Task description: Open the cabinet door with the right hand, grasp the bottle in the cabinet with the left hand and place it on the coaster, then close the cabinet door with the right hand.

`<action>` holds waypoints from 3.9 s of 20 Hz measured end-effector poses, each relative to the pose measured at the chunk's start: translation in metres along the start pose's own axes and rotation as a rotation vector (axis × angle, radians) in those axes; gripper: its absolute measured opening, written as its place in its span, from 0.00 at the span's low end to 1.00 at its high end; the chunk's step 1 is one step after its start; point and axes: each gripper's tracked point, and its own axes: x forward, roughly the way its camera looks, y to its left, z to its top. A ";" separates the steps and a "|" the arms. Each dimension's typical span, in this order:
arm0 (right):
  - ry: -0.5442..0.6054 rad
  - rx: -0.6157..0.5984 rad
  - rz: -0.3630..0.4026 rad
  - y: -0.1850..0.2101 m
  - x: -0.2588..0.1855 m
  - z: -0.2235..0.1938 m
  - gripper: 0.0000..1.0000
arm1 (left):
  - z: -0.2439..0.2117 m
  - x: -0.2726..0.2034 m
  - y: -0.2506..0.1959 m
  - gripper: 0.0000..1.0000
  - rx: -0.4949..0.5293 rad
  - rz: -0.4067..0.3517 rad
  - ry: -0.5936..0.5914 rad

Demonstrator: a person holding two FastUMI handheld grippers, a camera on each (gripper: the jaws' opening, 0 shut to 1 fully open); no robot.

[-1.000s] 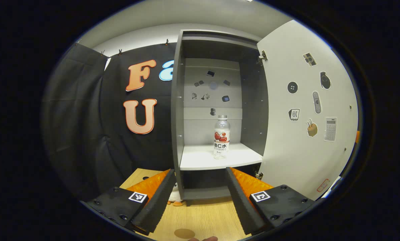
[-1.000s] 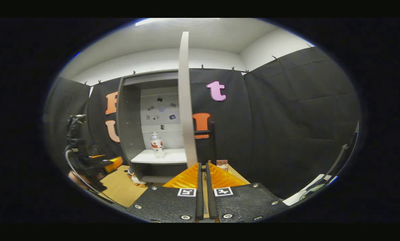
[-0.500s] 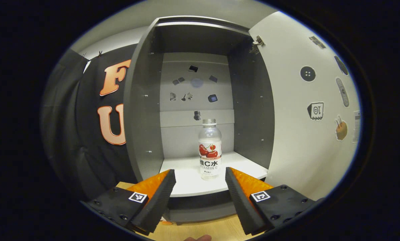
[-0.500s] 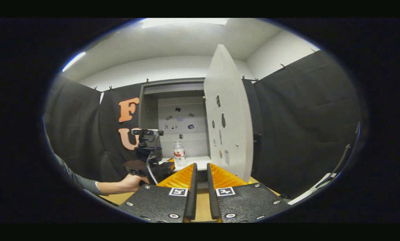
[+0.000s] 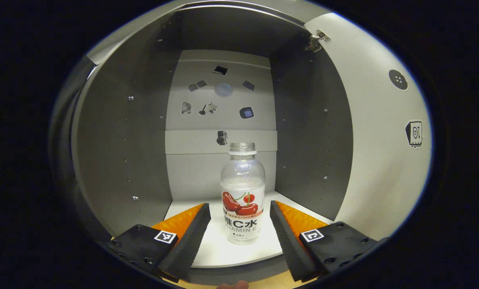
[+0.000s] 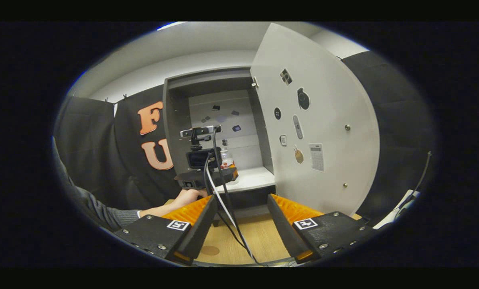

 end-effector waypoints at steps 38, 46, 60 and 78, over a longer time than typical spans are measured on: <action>0.241 -0.006 0.139 -0.002 -0.049 -0.054 0.83 | -0.191 -0.281 0.047 0.82 0.026 0.253 0.076; 0.359 -0.059 0.172 -0.006 -0.060 -0.078 0.83 | -0.288 -0.294 0.053 0.83 0.027 0.286 0.194; 0.448 -0.062 0.174 -0.006 -0.069 -0.094 0.83 | -0.345 -0.314 0.064 0.83 0.007 0.339 0.275; 0.447 -0.022 0.194 0.000 -0.071 -0.099 0.84 | -0.335 -0.324 0.067 0.98 0.067 0.342 0.258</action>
